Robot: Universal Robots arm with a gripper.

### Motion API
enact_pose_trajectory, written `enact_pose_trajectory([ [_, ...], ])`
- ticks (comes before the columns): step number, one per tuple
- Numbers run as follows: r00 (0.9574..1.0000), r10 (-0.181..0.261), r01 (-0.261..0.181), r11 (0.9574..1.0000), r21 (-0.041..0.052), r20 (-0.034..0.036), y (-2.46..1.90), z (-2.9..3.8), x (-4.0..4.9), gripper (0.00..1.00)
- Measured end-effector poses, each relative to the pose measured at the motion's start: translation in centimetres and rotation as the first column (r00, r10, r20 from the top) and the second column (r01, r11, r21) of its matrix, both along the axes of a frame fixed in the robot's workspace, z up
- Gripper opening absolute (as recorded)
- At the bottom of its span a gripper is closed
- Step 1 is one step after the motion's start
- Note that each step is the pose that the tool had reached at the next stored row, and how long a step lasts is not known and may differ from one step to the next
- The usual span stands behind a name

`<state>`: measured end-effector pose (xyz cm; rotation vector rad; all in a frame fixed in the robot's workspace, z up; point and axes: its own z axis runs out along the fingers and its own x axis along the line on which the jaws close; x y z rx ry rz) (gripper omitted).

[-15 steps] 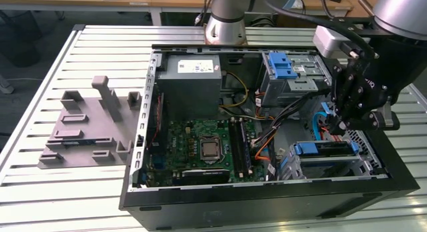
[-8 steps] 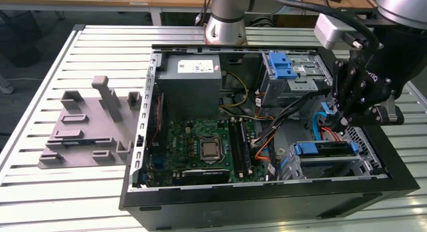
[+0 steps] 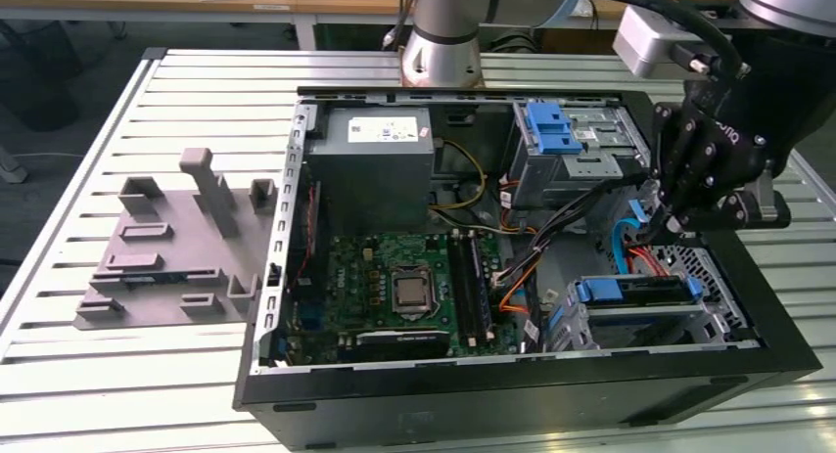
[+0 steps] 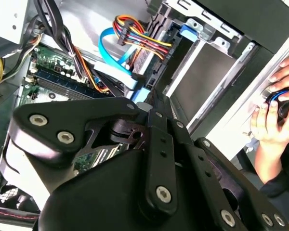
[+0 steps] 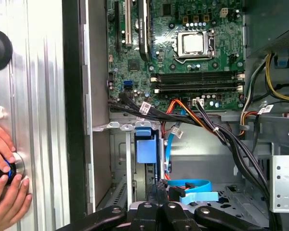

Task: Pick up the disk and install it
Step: 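Insert the second disk wire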

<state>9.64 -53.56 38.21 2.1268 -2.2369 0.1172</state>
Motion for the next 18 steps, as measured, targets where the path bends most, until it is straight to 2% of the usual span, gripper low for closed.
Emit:
enact_pose_trajectory([
  [6,1.0000,0.000,0.000,1.0000,-0.0035,-0.0001,1.03,0.01,0.00,0.11],
  [12,1.0000,0.000,0.000,0.9999,-0.0108,-0.0001,1.84,0.01,0.00,0.11],
  [15,1.0000,0.000,0.000,0.9999,-0.0158,-0.0001,2.11,0.01,0.00,0.11],
  [18,1.0000,0.000,0.000,0.9998,-0.0195,0.0000,2.19,0.01,0.00,0.11],
])
